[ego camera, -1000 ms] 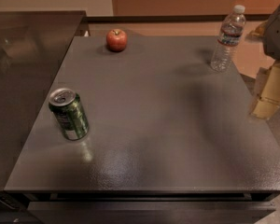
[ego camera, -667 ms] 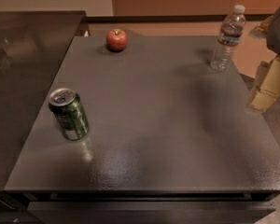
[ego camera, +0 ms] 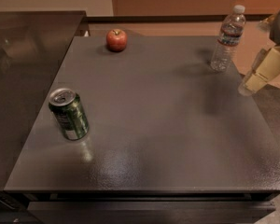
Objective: Move water bottle near apple
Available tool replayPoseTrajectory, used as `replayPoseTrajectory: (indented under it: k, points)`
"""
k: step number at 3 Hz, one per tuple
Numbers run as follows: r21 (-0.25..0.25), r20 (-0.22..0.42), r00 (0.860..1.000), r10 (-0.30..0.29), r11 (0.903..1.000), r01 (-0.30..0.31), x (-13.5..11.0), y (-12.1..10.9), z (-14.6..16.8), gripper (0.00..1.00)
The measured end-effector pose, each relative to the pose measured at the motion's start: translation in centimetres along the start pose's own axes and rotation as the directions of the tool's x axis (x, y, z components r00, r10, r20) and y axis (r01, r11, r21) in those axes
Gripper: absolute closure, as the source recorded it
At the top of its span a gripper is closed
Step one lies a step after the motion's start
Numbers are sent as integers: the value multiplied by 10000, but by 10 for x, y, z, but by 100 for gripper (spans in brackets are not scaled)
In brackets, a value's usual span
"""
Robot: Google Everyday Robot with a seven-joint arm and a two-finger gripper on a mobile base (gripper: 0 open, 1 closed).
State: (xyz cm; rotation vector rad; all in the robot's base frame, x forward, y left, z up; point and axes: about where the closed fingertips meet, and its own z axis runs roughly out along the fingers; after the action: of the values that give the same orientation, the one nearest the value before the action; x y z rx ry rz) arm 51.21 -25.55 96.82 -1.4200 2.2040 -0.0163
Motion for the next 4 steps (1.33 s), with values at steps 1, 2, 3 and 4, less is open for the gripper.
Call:
replayPoseTrajectory:
  k: [1,2,3,4]
  points:
    - [384,498,9976,484,9980,-503,6,-32,15,0]
    - [862,934,9896,1090,9894,-1171,14,-68,29,0]
    - [1156,1361,9758,1713,9755,-1874,22,-103,41,0]
    - [1155,1796,9592,2183,9636,-2410,26,-132,56,0]
